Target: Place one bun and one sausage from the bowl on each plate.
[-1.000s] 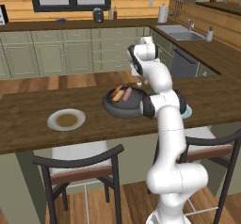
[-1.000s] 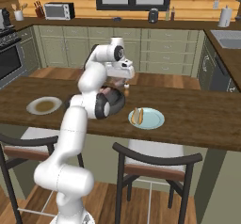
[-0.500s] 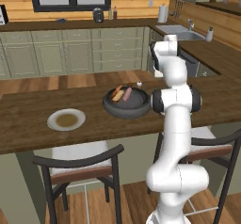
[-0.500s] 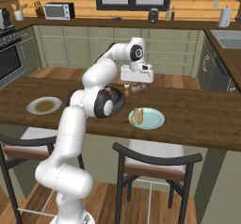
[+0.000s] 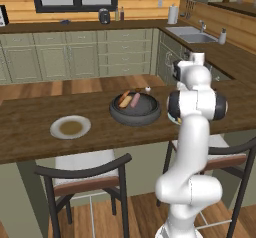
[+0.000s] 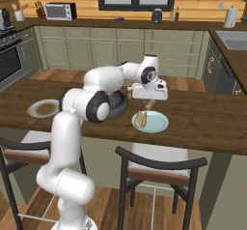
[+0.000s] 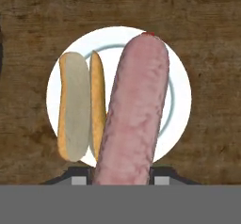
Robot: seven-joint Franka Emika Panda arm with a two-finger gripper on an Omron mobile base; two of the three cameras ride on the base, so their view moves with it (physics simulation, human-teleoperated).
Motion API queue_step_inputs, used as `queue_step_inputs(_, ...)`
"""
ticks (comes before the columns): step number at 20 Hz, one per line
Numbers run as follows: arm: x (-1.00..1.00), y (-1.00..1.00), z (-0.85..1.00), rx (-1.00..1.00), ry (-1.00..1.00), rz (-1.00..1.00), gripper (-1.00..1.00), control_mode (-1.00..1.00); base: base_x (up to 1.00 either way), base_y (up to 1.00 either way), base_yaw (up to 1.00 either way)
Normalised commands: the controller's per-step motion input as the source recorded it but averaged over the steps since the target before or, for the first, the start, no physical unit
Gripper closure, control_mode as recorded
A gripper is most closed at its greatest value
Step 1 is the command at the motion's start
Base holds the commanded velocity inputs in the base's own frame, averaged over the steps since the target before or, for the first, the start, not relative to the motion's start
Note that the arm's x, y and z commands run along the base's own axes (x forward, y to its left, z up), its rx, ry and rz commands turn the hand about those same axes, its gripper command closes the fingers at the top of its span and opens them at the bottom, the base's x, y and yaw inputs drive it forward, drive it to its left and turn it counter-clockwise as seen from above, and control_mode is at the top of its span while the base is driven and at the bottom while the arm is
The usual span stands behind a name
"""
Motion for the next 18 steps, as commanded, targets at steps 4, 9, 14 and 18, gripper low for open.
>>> queue_step_inputs(4, 0.03, -0.29, -0.42, 0.06, -0.22, 0.17, 1.0, -1.0, 0.0, 0.0, 0.0)
queue_step_inputs(9, 0.25, -0.25, -0.03, 0.08, -0.04, 0.11, 1.0, -1.0, 0.0, 0.0, 0.0)
queue_step_inputs(14, 0.29, -0.15, 0.0, 0.07, 0.0, 0.08, 1.0, -1.0, 0.0, 0.0, 0.0)
queue_step_inputs(18, 0.21, -0.07, -0.2, 0.02, 0.0, 0.06, 1.0, -1.0, 0.0, 0.0, 0.0)
